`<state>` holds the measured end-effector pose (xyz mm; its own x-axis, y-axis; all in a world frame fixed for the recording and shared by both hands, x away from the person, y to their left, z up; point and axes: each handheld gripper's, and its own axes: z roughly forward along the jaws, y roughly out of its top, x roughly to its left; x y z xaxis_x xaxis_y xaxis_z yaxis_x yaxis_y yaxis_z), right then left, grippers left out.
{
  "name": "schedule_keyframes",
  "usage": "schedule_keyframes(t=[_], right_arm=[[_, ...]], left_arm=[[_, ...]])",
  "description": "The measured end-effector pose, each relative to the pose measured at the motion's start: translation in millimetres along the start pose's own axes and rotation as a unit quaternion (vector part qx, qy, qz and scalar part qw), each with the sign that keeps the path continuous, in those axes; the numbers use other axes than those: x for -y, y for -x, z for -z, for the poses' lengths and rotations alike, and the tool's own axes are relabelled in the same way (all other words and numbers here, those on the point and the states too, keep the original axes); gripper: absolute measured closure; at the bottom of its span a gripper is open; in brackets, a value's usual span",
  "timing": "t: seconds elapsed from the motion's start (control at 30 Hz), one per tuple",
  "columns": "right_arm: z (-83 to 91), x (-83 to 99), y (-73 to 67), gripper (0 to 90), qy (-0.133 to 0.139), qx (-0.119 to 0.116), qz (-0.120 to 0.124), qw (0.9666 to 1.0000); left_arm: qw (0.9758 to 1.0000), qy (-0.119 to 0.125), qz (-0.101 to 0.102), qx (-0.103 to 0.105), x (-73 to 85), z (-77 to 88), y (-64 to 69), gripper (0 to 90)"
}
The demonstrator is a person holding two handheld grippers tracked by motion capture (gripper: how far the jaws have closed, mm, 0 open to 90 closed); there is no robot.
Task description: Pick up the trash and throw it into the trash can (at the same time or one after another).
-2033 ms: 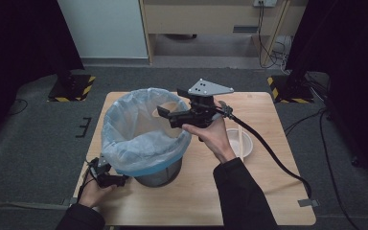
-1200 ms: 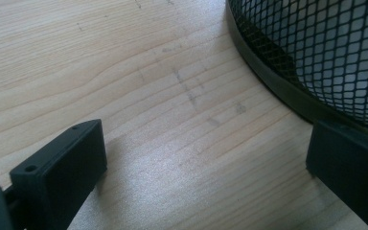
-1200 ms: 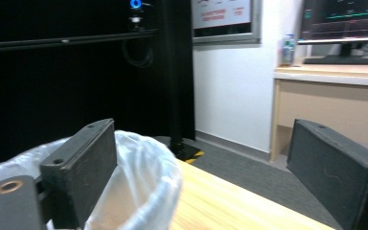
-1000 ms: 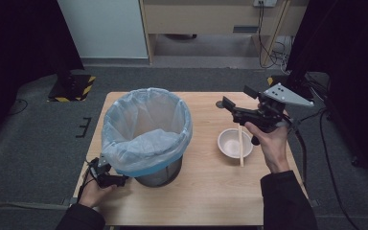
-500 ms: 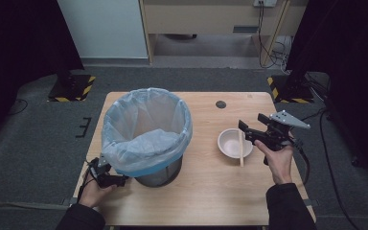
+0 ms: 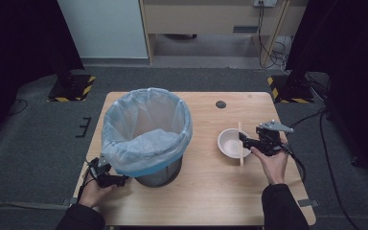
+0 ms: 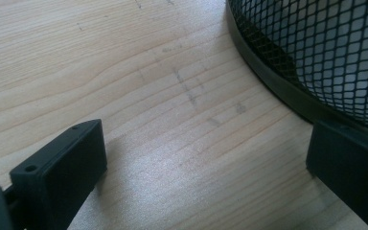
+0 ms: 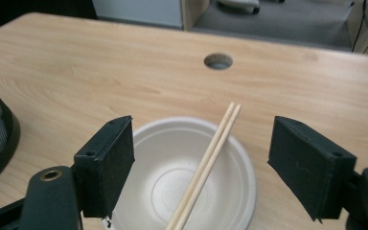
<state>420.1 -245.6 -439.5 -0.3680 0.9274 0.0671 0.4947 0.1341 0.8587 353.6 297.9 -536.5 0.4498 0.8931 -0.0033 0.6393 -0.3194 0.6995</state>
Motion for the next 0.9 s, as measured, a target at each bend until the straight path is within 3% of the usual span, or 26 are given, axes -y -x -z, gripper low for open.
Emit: schedule_keyframes(t=[0.1, 0.23, 0.33, 0.53, 0.9], right_arm=[[-9.3, 5.6, -0.8, 26.4, -0.021, -0.004, 0.005, 0.9998], [-25.2, 10.3, -2.4, 27.2, -0.069, -0.016, 0.009, 0.9975], [-34.7, 15.5, -1.6, 32.6, -0.091, -0.009, 0.010, 0.9957], [-41.6, 19.9, 2.7, 35.8, -0.098, 0.003, -0.003, 0.9952], [-50.4, 23.6, 2.5, 49.0, -0.112, 0.000, -0.008, 0.9937]], left_arm=[[1.0000, 0.000, 0.000, 0.000, 0.0, 0.0, 0.0, 0.0], [1.0000, 0.000, 0.000, 0.000, 0.0, 0.0, 0.0, 0.0], [1.0000, 0.000, 0.000, 0.000, 0.0, 0.0, 0.0, 0.0], [1.0000, 0.000, 0.000, 0.000, 0.0, 0.0, 0.0, 0.0], [1.0000, 0.000, 0.000, 0.000, 0.0, 0.0, 0.0, 0.0]])
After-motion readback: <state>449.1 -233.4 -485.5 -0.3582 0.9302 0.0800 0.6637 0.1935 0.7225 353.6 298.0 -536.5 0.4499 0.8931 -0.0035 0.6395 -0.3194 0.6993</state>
